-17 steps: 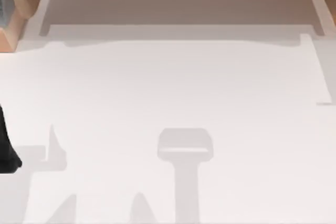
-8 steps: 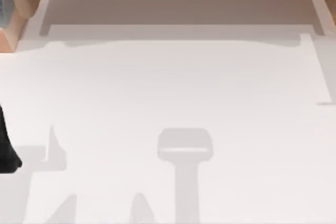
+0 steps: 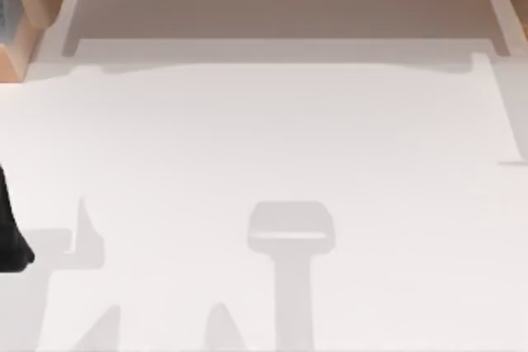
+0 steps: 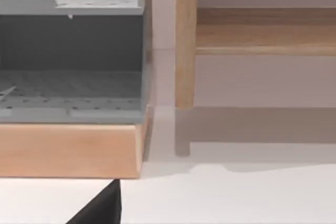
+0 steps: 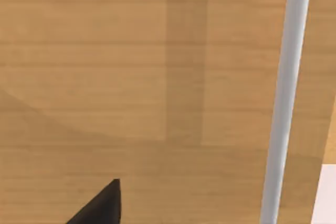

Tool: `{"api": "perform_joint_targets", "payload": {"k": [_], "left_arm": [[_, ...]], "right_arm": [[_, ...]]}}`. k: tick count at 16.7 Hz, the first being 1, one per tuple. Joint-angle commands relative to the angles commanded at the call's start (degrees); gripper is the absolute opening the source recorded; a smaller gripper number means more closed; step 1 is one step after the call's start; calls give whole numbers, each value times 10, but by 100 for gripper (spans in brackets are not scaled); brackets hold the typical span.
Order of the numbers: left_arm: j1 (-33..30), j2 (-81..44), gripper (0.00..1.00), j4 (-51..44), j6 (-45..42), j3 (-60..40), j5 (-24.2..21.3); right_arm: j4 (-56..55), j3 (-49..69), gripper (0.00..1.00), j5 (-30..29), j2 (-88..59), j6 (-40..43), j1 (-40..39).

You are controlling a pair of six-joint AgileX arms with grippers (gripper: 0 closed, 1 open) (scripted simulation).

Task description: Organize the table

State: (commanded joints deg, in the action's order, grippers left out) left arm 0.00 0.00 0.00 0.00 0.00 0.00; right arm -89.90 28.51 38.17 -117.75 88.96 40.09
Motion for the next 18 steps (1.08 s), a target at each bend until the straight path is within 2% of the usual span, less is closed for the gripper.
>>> {"api": "perform_joint_targets", "payload": {"k": [5,18], "left_arm": [[0,0,100,0,0,0,0],[0,0,100,0,0,0,0]], "right_arm": [[6,9,100,-6,-3,0,-6],[6,9,2,-6,-3,0,-6]]}}
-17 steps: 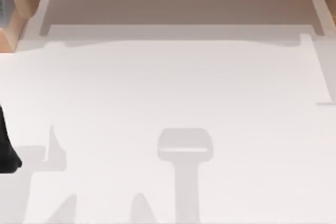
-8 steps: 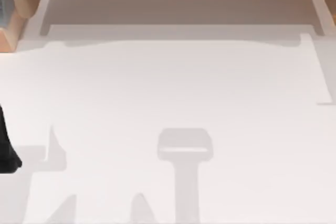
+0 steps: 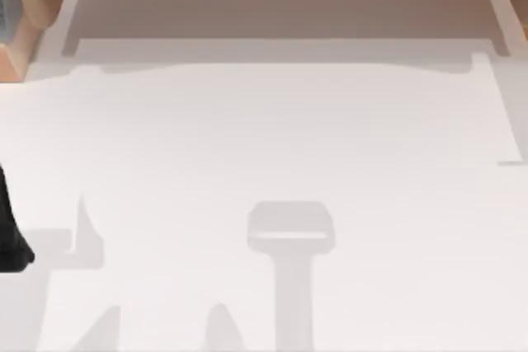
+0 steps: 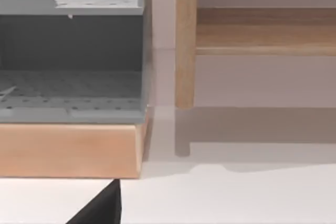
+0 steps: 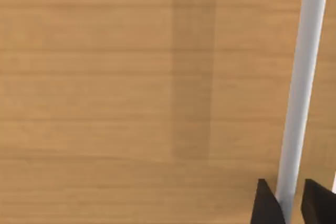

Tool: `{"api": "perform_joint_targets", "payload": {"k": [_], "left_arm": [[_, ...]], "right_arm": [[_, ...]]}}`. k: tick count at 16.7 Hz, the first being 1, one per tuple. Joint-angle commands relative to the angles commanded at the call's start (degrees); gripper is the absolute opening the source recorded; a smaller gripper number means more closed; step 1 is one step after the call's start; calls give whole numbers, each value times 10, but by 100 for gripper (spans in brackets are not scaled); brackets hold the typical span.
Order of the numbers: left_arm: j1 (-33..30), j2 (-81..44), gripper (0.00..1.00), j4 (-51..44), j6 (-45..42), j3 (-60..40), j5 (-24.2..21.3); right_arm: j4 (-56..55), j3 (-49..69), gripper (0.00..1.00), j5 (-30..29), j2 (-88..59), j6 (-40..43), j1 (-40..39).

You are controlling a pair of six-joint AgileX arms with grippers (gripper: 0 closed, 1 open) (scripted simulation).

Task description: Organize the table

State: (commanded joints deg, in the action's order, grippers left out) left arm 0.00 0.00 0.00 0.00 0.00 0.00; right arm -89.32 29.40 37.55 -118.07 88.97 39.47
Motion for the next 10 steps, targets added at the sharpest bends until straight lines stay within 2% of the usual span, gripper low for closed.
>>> {"api": "perform_joint_targets", "payload": {"k": [10], "left_arm": [[0,0,100,0,0,0,0]], "right_arm": [[3,1,0,-2,-2,-1,0]]}}
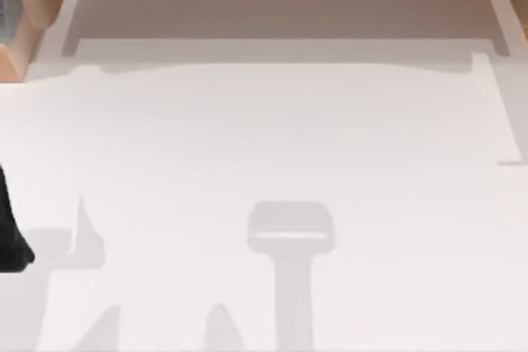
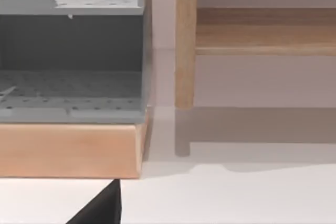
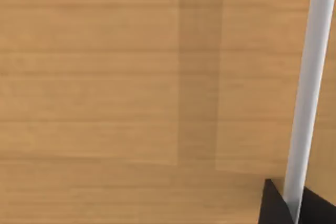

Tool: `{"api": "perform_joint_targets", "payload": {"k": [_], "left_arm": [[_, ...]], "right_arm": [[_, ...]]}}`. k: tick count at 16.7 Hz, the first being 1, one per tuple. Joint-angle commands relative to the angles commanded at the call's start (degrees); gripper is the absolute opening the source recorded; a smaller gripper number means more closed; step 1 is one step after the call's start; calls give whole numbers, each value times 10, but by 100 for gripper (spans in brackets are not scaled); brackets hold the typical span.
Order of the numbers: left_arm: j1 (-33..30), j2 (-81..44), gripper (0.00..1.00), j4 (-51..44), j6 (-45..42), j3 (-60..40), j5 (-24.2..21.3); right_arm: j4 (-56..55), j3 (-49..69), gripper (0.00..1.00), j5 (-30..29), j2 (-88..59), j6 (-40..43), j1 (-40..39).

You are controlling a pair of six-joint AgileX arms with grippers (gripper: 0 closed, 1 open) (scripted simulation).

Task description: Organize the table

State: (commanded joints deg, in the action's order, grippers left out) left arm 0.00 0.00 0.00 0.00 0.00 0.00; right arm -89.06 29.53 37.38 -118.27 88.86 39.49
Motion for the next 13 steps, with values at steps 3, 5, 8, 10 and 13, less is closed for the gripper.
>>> {"api": "perform_joint_targets", "payload": {"k": [3,5,8,10,13], "left_arm": [[0,0,100,0,0,0,0],[0,0,100,0,0,0,0],[0,0,100,0,0,0,0],[0,0,100,0,0,0,0],[0,0,100,0,0,0,0]], "right_arm": [[23,34,0,-20,-13,0,-18],[45,71,0,-38,-26,0,-37],[74,117,0,-62,-43,1,-62],[79,124,0,-67,-47,1,-66],[79,122,0,-66,-45,0,-63]]}}
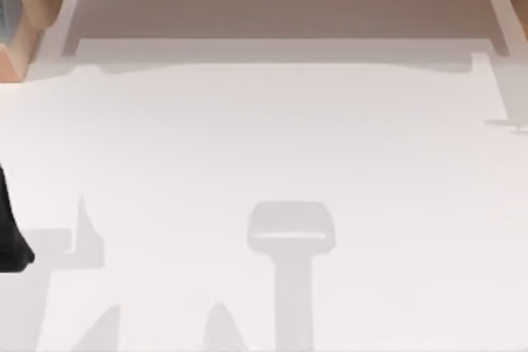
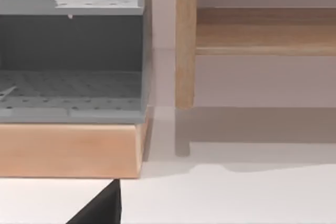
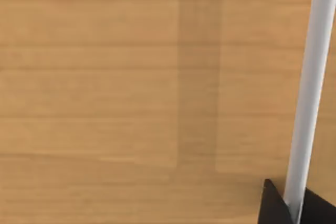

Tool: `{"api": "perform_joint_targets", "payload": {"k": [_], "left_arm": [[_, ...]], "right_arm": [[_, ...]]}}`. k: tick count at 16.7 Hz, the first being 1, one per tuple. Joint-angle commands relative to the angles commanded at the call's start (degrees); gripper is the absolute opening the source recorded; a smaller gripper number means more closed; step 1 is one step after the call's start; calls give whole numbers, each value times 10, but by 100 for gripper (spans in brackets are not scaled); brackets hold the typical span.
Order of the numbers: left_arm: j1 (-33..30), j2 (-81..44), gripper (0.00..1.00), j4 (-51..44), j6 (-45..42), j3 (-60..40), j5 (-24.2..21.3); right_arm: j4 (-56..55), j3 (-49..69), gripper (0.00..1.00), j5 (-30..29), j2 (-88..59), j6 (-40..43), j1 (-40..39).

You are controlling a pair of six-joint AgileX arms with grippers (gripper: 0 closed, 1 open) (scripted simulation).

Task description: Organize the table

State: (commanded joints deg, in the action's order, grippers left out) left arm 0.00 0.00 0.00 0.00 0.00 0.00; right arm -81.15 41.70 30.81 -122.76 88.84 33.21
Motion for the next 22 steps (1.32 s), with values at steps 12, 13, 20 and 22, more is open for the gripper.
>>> {"api": "perform_joint_targets", "payload": {"k": [12,13,20,22], "left_arm": [[0,0,100,0,0,0,0],[0,0,100,0,0,0,0],[0,0,100,0,0,0,0],[0,0,100,0,0,0,0]], "right_arm": [[83,143,0,-50,-60,1,-49],[83,143,0,-50,-60,1,-49],[125,219,0,-67,-95,0,-63],[148,261,0,-76,-113,0,-73]]}}
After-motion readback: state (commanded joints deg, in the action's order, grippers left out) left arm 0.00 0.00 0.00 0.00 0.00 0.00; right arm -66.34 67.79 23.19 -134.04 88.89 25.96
